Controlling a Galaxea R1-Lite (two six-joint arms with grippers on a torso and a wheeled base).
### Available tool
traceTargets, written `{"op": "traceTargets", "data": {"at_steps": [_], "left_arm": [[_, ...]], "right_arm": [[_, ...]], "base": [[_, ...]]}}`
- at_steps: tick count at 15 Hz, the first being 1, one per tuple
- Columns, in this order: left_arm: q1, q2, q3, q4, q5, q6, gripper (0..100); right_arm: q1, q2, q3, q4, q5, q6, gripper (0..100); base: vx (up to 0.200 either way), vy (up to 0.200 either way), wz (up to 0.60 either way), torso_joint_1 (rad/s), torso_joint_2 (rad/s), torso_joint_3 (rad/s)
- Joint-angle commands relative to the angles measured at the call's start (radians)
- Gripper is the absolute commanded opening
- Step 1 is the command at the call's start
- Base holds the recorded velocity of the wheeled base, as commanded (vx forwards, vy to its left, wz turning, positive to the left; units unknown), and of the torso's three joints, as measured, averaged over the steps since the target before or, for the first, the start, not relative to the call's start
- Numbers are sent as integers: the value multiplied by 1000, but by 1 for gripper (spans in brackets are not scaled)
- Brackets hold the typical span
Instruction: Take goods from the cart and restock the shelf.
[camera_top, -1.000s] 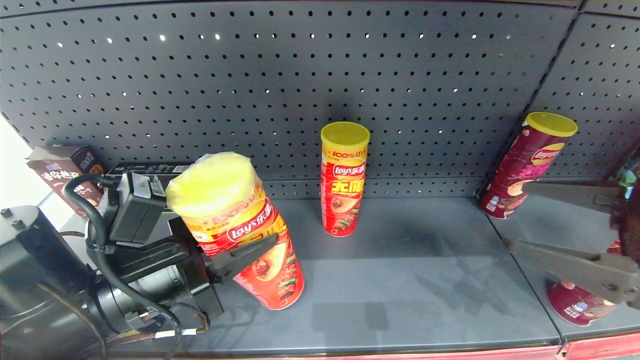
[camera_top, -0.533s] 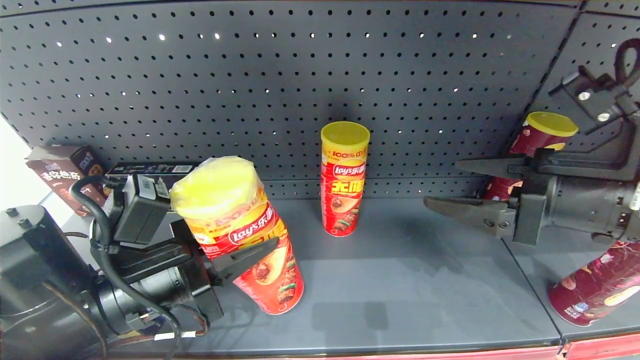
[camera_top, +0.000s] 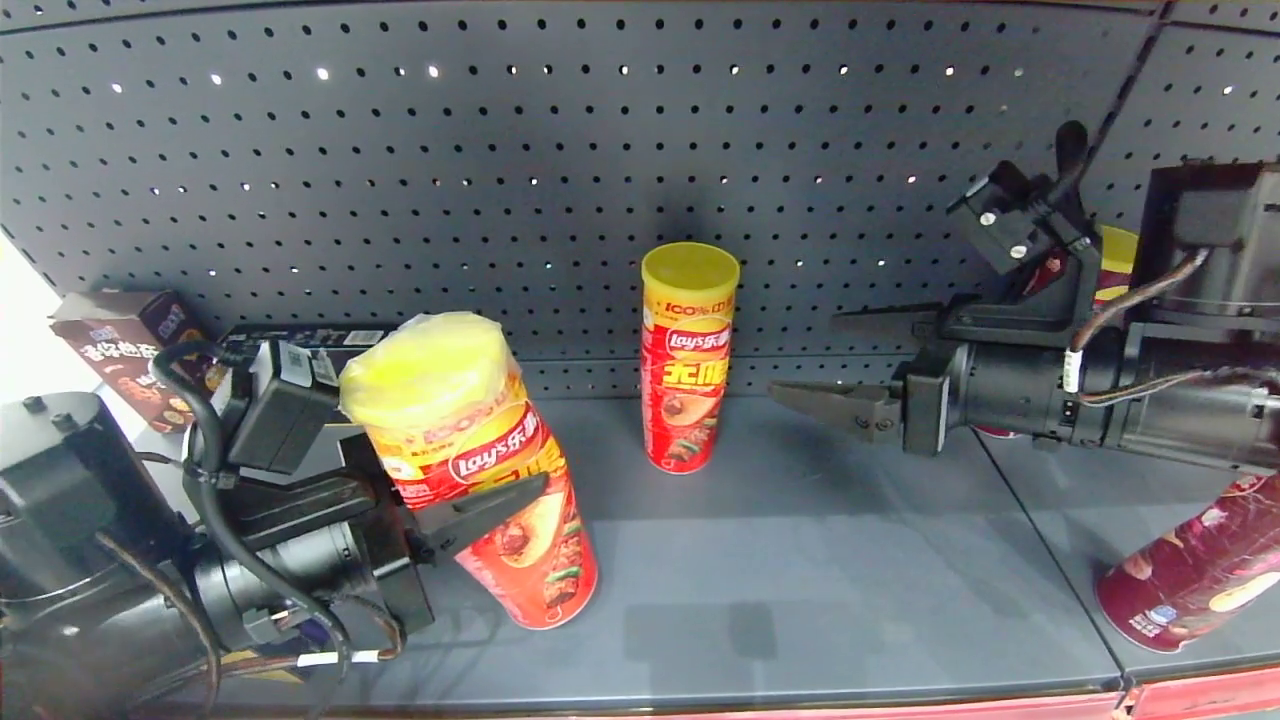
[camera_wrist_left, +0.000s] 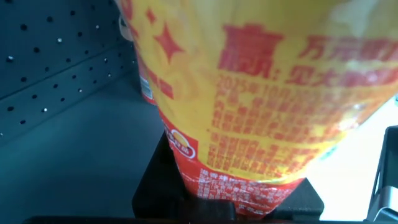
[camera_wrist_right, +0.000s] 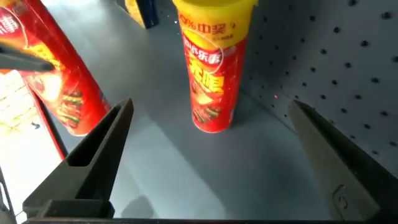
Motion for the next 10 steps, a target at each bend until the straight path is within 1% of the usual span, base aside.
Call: {"op": "traceTargets", "data": {"at_steps": [1,2,5,6,8,10], "left_arm": [[30,-2,-26,22,-15,1,0],[30,-1,-31,22,-15,1,0],[30,1,-47,22,-15,1,0],[32,7,-52,19,-15,1,0],[32,22,-69,18,-17,1,0],[32,35,-83,15,-17,1,0]], "right_arm": [[-17,88,-26,-32,13,-5,100],[-30,112,-37,-52,33,-8,100],[-48,197,-63,-182,180,-30,100],[-48,221,-63,-216,205,-31,100],[-50,263,-68,-258,217,-39,100],[-51,296,-103,-262,219,-42,100]], "base": [[0,0,0,0,0,0],[0,0,0,0,0,0],[0,0,0,0,0,0],[0,0,0,0,0,0],[0,0,0,0,0,0],[0,0,0,0,0,0]]}}
